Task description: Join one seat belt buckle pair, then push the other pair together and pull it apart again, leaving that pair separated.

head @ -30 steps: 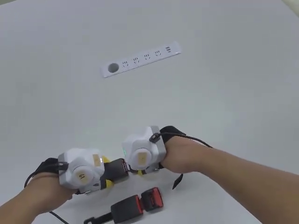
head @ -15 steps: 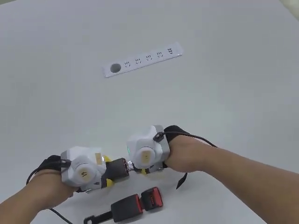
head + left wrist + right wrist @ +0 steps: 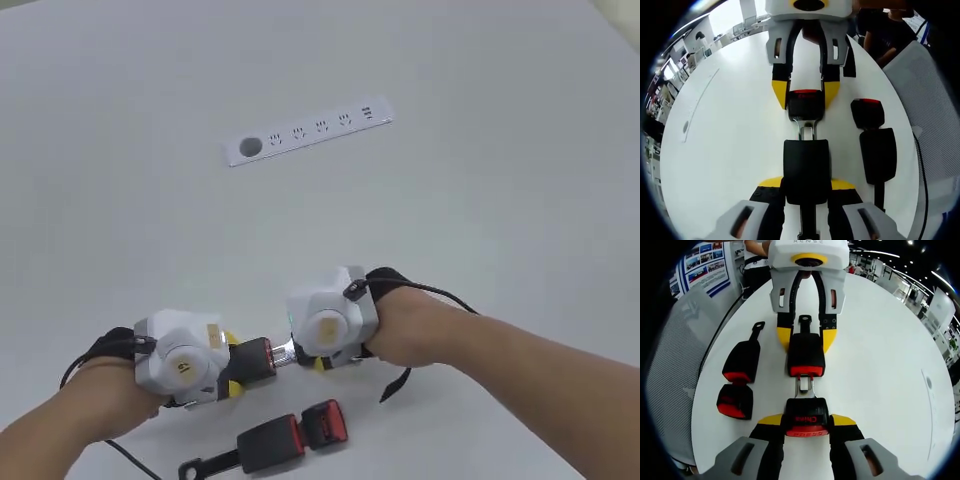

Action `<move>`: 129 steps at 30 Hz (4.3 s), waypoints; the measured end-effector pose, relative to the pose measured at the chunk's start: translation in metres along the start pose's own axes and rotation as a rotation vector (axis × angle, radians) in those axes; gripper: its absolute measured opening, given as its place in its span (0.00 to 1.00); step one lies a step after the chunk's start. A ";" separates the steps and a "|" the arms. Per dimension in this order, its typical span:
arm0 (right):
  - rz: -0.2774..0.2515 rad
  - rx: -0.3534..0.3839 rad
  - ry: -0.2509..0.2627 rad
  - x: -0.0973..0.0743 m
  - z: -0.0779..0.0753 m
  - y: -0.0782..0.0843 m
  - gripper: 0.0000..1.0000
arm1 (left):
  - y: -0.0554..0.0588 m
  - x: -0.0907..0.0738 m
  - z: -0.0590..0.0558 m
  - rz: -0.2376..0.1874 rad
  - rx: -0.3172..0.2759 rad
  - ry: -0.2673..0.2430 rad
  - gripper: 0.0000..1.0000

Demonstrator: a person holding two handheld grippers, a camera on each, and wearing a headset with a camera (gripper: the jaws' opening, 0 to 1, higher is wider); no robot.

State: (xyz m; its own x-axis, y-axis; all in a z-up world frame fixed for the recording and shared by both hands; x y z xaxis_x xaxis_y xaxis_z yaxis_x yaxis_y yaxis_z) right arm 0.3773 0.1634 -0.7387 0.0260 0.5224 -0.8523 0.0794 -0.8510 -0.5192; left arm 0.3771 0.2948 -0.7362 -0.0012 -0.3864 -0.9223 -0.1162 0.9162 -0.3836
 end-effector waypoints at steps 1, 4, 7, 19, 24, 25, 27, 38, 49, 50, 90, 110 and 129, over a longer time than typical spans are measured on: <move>0.004 0.001 0.000 -0.002 0.002 0.003 0.31 | 0.000 0.000 0.000 -0.001 0.000 0.000 0.33; 0.010 0.003 0.002 -0.008 0.005 0.009 0.31 | 0.000 0.000 0.000 0.001 0.002 0.000 0.33; 0.014 0.014 0.006 -0.011 0.006 0.016 0.31 | 0.000 0.001 0.001 0.006 0.005 0.000 0.33; 0.051 0.049 0.030 -0.032 0.011 0.053 0.31 | 0.001 0.001 0.003 0.005 0.006 0.000 0.33; 0.072 0.058 0.038 -0.041 0.015 0.069 0.32 | 0.002 0.002 0.004 -0.001 0.002 -0.001 0.33; 0.080 0.060 0.041 -0.044 0.016 0.073 0.32 | 0.003 0.002 0.004 -0.001 0.001 -0.001 0.33; 0.089 0.061 0.042 -0.049 0.019 0.080 0.32 | 0.003 0.002 0.004 -0.002 0.001 -0.002 0.33; 0.145 0.084 0.053 -0.071 0.024 0.122 0.32 | 0.002 0.001 0.003 -0.005 0.004 0.001 0.34; 0.157 0.096 0.051 -0.081 0.027 0.133 0.33 | 0.000 0.000 0.001 -0.002 0.002 0.000 0.34; 0.157 0.094 0.050 -0.081 0.027 0.133 0.33 | 0.000 0.000 0.001 -0.003 0.001 0.000 0.34; -0.042 0.321 0.337 -0.141 0.092 0.099 0.57 | 0.034 -0.088 -0.064 -0.299 -0.369 -0.243 0.63; -0.134 0.500 0.428 -0.150 0.135 0.093 0.93 | 0.073 -0.102 -0.125 -0.333 -0.543 -0.319 0.96; -0.170 0.514 0.466 -0.153 0.142 0.093 0.99 | 0.078 -0.110 -0.140 -0.373 -0.608 -0.374 1.00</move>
State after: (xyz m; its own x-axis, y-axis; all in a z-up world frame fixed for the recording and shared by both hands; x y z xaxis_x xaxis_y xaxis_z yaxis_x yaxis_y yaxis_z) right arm 0.2391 -0.0032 -0.6653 0.4872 0.5209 -0.7009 -0.3570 -0.6137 -0.7042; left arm 0.2287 0.3935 -0.6576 0.4648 -0.4955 -0.7338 -0.5633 0.4739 -0.6768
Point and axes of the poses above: the centre of the closed fingertips' face, and the gripper's own axes: x roughly forward along the fingers, z roughly to its left, y roughly out of its underside, the point moved 5 cm from there along -x, roughly backward along the fingers, and after that the axes turned 5 degrees about -x, right-handed, at the moved point
